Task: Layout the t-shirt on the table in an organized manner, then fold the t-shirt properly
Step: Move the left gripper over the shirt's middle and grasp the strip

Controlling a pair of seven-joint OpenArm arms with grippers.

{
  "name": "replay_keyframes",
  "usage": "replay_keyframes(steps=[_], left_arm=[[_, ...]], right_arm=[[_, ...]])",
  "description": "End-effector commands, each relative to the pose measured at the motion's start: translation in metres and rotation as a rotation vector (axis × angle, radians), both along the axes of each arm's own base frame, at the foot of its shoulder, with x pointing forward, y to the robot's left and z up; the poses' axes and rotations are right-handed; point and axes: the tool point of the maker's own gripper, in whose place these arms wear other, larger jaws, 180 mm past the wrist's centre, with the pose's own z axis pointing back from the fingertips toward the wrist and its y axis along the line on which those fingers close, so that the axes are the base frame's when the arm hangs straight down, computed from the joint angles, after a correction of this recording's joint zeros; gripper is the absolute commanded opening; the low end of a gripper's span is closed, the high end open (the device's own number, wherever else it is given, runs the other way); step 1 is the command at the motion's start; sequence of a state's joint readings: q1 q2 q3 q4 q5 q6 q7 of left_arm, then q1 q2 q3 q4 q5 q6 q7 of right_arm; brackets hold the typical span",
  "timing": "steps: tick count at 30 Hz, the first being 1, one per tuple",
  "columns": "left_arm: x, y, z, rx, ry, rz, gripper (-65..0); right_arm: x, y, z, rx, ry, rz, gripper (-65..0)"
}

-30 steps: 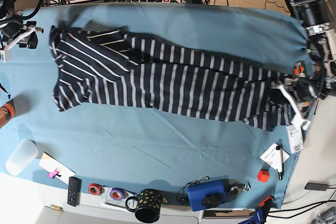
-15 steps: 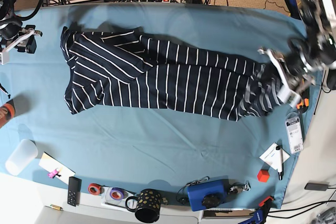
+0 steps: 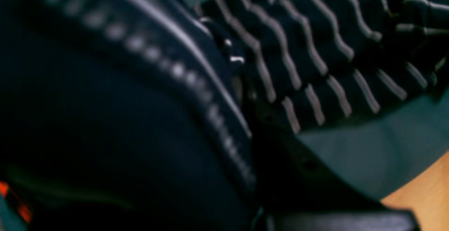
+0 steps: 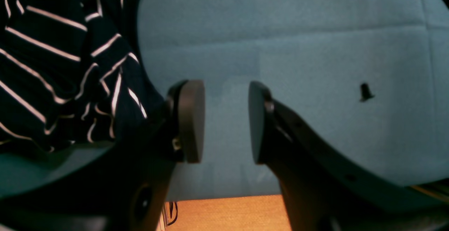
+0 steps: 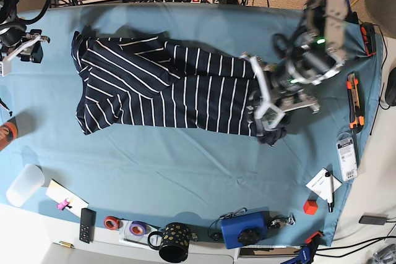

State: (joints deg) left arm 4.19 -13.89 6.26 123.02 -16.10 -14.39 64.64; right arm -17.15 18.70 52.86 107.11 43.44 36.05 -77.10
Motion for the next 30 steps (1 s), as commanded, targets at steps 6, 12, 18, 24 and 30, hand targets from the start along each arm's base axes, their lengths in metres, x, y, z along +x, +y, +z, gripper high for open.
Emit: replay_keyframes(steps=[6, 12, 18, 24, 30], left_arm=[[0.015, -0.061, -0.004, -0.003, -0.010, -0.105, -65.0], [0.024, -0.090, -0.026, 0.094, 0.035, -0.126, -65.0], [0.025, -0.116, -0.018, 0.070, 0.012, -0.153, -65.0], [0.028, -0.128, -0.009, 0.020, -0.015, -0.156, -30.8], [0.026, -0.125, 0.004, 0.020, -0.034, -0.154, -28.7]], right_arm=[[0.007, -0.004, 0.013, -0.027, -0.042, 0.013, -43.6], [0.007, -0.004, 0.013, -0.027, -0.042, 0.013, -43.6], [0.007, -0.004, 0.013, -0.027, -0.042, 0.013, -43.6], [0.007, -0.004, 0.013, -0.027, -0.042, 0.013, -43.6], [0.009, -0.004, 0.015, -0.028, -0.059, 0.013, -43.6]])
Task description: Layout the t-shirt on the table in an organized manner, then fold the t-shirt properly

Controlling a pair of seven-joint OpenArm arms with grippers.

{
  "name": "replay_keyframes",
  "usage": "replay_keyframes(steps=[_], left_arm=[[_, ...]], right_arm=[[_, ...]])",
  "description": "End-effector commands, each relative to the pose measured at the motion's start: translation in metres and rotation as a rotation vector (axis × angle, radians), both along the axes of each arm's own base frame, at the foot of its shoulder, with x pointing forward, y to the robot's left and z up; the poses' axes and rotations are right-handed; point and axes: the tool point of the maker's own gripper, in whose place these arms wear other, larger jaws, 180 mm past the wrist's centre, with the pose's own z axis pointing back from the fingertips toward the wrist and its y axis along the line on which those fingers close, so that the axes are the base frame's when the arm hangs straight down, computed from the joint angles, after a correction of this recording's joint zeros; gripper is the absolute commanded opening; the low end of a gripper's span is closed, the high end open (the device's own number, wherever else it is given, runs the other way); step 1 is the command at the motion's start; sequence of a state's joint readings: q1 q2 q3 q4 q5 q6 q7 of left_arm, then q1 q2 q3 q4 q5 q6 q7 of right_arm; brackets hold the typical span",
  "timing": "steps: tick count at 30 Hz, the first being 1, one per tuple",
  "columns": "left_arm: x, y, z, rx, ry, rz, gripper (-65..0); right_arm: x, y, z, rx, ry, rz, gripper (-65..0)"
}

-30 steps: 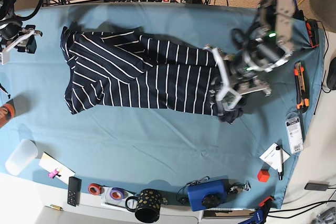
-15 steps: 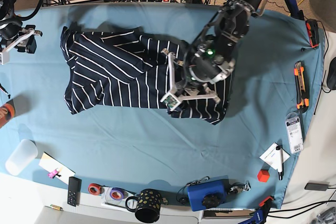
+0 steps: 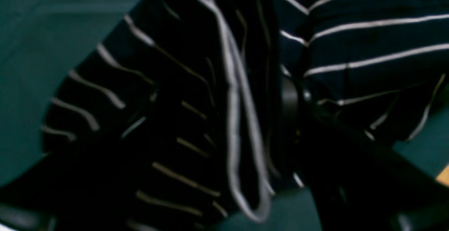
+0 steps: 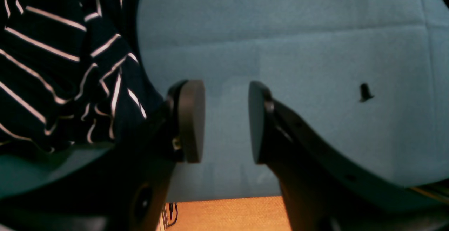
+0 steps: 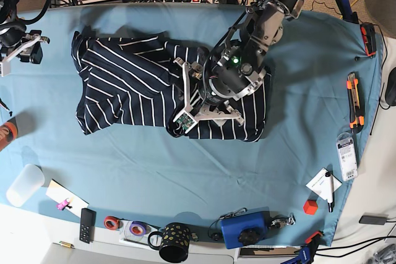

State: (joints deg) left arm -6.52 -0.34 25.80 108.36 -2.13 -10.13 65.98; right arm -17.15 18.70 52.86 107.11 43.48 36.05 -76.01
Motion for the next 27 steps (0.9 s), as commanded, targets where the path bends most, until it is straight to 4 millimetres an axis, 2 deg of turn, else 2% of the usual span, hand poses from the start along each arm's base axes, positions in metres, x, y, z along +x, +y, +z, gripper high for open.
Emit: replay_keyframes(steps=[1, 8, 13, 15, 22, 27], left_arm=[[0.008, -0.005, 0.026, -0.046, -0.073, -0.002, -28.7], [0.011, -0.006, 0.080, -0.136, -0.245, 0.001, -28.7], [0.032, 0.023, 0.084, -0.053, -0.329, 0.166, -28.7], [0.035, 0.027, 0.072, -0.034, -0.301, 0.196, -28.8], [0.035, 0.026, 0.005, 0.072, -0.136, 0.182, -28.8], [0.021, 0.007, -0.024, -0.011, -0.001, 0.132, -28.8]], right_arm=[[0.007, -0.004, 0.014, -0.028, -0.043, 0.013, -43.6], [0.008, -0.004, 0.015, -0.029, -0.054, 0.013, -43.6], [0.008, -0.004, 0.015, -0.029, -0.054, 0.013, -43.6], [0.008, -0.004, 0.015, -0.029, -0.054, 0.013, -43.6], [0.009, -0.004, 0.015, -0.029, -0.056, 0.013, -43.6], [0.011, -0.004, 0.017, -0.031, -0.071, 0.014, -43.6]])
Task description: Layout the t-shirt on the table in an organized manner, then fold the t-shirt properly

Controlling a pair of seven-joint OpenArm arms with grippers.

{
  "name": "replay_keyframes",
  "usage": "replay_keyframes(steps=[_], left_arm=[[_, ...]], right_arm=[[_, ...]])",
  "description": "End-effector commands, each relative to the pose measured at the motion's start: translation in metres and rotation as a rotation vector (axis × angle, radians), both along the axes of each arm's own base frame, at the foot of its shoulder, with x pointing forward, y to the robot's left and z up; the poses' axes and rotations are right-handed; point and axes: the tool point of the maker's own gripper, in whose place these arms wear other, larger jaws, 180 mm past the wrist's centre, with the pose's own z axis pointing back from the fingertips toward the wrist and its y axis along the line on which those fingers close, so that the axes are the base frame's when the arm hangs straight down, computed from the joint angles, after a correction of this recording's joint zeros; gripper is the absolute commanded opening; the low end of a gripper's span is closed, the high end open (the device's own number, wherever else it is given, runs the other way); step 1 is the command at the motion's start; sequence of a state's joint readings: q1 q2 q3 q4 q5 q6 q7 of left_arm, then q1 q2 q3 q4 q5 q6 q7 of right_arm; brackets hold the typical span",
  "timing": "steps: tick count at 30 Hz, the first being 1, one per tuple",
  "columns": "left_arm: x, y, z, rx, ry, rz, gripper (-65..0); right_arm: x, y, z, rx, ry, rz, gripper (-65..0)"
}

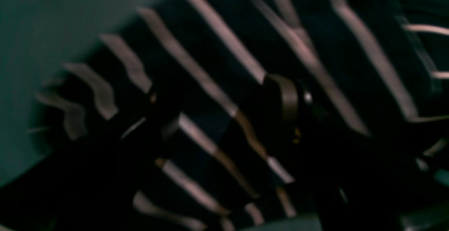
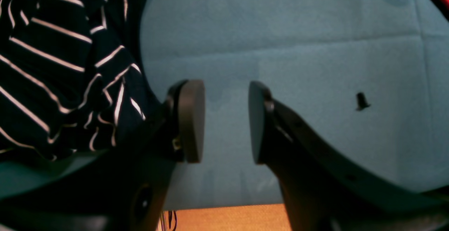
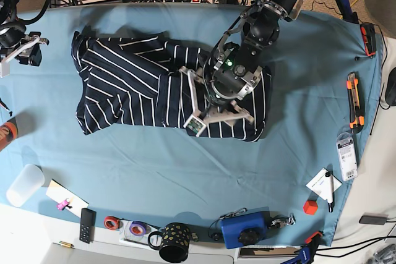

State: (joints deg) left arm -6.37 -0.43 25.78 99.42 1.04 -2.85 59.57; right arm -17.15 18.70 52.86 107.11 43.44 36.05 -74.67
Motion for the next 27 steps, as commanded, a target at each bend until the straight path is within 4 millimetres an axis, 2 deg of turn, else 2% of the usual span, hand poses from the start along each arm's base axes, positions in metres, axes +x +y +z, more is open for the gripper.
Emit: replay_keyframes(steps=[1, 4, 7, 10, 13, 15, 17, 21, 22, 26, 27], left_arm=[[0.007, -0.009, 0.009, -0.046, -0.026, -0.008, -28.8], [0.003, -0.011, -0.004, -0.047, 0.013, -0.014, -28.8], [0.003, -0.007, 0.000, -0.027, 0.019, -0.010, -28.8], [0.005, -0.005, 0.022, -0.025, -0.006, -0.008, -28.8], [0.007, -0.004, 0.054, -0.055, -0.075, -0.006, -28.8], [0.006, -0.005, 0.066, -0.077, -0.115, -0.005, -28.8], [0.004, -0.006, 0.065, -0.082, -0.113, -0.005, -28.8], [-0.005, -0.006, 0.056, -0.081, -0.083, -0.004, -28.8], [-0.007, -0.006, 0.054, -0.081, -0.077, -0.004, -28.8], [-0.009, -0.006, 0.051, -0.082, -0.070, -0.004, -28.8], [-0.009, -0.006, 0.051, -0.082, -0.071, -0.004, -28.8]], right_arm=[[0.008, -0.004, 0.015, -0.029, -0.056, 0.013, -43.6], [0.011, -0.004, 0.018, -0.031, -0.078, 0.014, -43.6], [0.015, -0.004, 0.023, -0.034, -0.111, 0.016, -43.6], [0.019, -0.004, 0.028, -0.040, -0.144, 0.019, -43.6], [0.025, -0.005, 0.036, -0.047, -0.200, 0.021, -43.6], [0.031, -0.005, 0.046, -0.053, -0.262, 0.024, -43.6], [0.036, -0.005, 0.054, -0.058, -0.311, 0.026, -43.6], [0.034, -0.005, 0.051, -0.057, -0.294, 0.026, -43.5], [0.033, -0.005, 0.049, -0.056, -0.284, 0.025, -42.3], [0.028, -0.008, 0.042, -0.099, -0.232, 0.038, -26.7], [0.028, -0.008, 0.042, -0.114, -0.230, 0.049, -25.9]])
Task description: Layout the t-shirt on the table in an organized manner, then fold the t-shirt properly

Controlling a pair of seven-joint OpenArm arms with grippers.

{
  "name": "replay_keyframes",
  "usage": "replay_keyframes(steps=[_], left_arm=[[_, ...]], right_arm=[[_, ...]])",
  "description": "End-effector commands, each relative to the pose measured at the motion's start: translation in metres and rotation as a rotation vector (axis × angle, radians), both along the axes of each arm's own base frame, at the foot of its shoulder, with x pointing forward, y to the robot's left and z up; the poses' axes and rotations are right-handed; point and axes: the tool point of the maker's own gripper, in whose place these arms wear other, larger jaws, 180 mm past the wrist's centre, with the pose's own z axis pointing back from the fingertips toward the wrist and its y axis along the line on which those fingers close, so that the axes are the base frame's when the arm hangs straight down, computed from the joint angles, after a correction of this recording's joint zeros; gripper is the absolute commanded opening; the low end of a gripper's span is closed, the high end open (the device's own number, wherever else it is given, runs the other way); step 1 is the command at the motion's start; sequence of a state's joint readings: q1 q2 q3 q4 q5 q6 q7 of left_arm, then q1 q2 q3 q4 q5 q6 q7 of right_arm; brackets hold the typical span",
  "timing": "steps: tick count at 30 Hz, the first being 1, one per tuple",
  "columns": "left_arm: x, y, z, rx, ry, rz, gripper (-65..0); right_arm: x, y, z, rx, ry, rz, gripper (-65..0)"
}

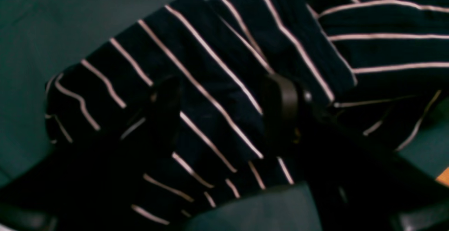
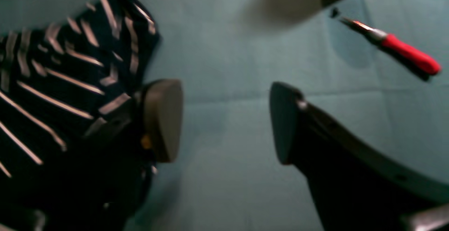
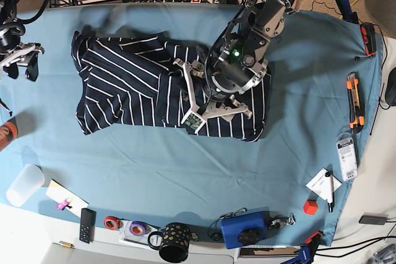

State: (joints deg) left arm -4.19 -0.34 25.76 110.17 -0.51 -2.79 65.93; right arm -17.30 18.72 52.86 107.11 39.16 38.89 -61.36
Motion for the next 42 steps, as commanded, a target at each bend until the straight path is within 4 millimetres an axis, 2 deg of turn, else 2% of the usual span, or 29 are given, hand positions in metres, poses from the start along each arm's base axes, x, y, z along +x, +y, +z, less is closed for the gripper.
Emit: replay_keyframes(steps=[1, 3, 5, 10, 13, 15, 19, 24, 30, 38, 39, 40, 42], left_arm=[[0.007, -0.004, 0.015, -0.030, -0.050, -0.001, -28.8], [0.007, -0.004, 0.015, -0.030, -0.050, -0.001, -28.8], [0.007, -0.004, 0.014, -0.030, -0.048, -0.001, -28.8], [0.005, -0.005, 0.013, -0.033, -0.045, -0.001, -28.8], [0.005, -0.005, 0.013, -0.033, -0.045, -0.001, -28.8], [0.005, -0.005, 0.012, -0.033, -0.044, -0.002, -28.8], [0.003, -0.005, 0.011, -0.035, -0.040, -0.002, -28.8], [0.000, -0.005, 0.008, -0.034, -0.029, -0.001, -28.8], [0.000, -0.005, 0.008, -0.035, -0.030, -0.001, -28.8], [0.001, -0.006, 0.009, -0.042, -0.039, -0.002, -28.8], [0.001, -0.006, 0.009, -0.042, -0.038, -0.002, -28.8], [0.001, -0.006, 0.009, -0.041, -0.038, -0.002, -28.8], [0.001, -0.006, 0.009, -0.041, -0.038, -0.001, -28.8]], right_arm=[[0.008, -0.002, 0.018, -0.028, -0.059, 0.019, -25.9], [0.007, 0.000, 0.016, -0.014, -0.051, 0.018, -25.9], [0.004, 0.004, 0.009, 0.076, -0.014, -0.013, -25.9], [0.014, 0.028, -0.010, 0.262, 0.049, 0.018, -25.9], [0.025, 0.038, -0.037, 0.375, 0.097, 0.038, -25.9], [0.034, 0.053, -0.058, 0.507, 0.139, 0.072, -25.9], [0.054, 0.087, -0.084, 0.721, 0.165, 0.160, -25.9], [0.068, 0.107, -0.099, 0.777, 0.209, 0.199, -25.9], [0.062, 0.121, -0.120, 0.735, 0.298, 0.199, -25.9], [0.059, 0.160, -0.138, 0.810, 0.319, 0.209, -26.0], [0.058, 0.162, -0.141, 0.804, 0.329, 0.206, -26.6], [0.057, 0.162, -0.142, 0.799, 0.335, 0.205, -30.2], [0.057, 0.159, -0.142, 0.788, 0.339, 0.201, -44.2]])
